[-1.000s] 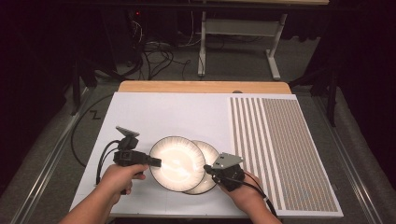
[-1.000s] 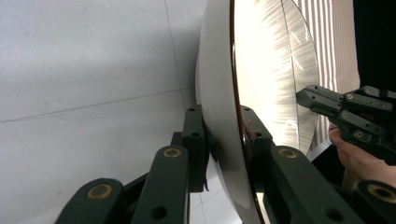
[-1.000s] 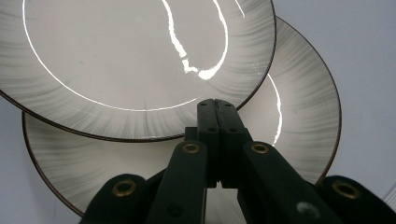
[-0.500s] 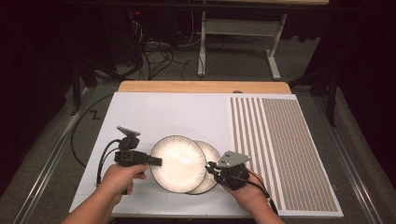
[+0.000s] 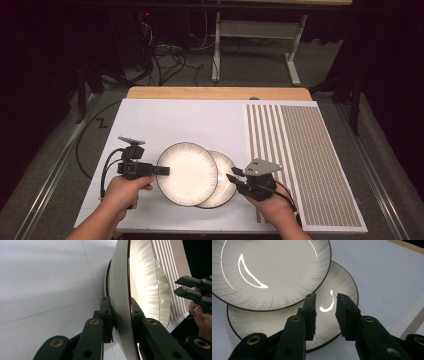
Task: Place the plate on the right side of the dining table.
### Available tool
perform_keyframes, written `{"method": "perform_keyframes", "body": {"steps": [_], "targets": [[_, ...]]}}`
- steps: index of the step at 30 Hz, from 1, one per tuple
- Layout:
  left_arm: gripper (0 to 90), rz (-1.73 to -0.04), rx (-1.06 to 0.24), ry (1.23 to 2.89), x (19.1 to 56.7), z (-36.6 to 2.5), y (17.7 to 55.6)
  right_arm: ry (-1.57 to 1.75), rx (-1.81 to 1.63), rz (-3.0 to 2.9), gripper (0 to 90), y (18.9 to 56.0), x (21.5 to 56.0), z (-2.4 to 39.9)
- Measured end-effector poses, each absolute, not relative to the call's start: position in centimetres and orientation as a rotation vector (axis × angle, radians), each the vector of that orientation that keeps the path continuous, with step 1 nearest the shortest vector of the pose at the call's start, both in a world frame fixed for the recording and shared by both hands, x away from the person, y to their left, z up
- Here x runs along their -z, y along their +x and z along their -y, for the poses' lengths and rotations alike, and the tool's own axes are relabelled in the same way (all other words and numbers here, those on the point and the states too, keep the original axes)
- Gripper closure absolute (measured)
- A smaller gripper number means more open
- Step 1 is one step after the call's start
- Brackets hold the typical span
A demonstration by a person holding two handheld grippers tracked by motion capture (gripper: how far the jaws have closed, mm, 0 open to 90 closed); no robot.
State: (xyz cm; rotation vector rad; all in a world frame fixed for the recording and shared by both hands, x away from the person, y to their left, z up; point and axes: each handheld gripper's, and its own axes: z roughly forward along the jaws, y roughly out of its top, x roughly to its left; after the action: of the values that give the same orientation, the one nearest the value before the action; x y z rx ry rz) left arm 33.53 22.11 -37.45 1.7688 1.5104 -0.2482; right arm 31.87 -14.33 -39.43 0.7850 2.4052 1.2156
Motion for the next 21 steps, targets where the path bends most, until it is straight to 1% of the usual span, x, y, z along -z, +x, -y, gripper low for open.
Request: {"method": "perform_keyframes", "body": {"steps": [13, 21], "targets": [[79.5, -1.359, 0.134, 1.747, 37.6, -22.3, 32.7, 0.834, -1.249, -2.346, 63.6, 32.1, 38.6, 16.7], [79.5, -1.292, 0.066, 1.698, 38.3, -22.7, 32.0, 0.851, -1.256, -2.323, 53.1, 32.4, 38.6, 18.1]]}}
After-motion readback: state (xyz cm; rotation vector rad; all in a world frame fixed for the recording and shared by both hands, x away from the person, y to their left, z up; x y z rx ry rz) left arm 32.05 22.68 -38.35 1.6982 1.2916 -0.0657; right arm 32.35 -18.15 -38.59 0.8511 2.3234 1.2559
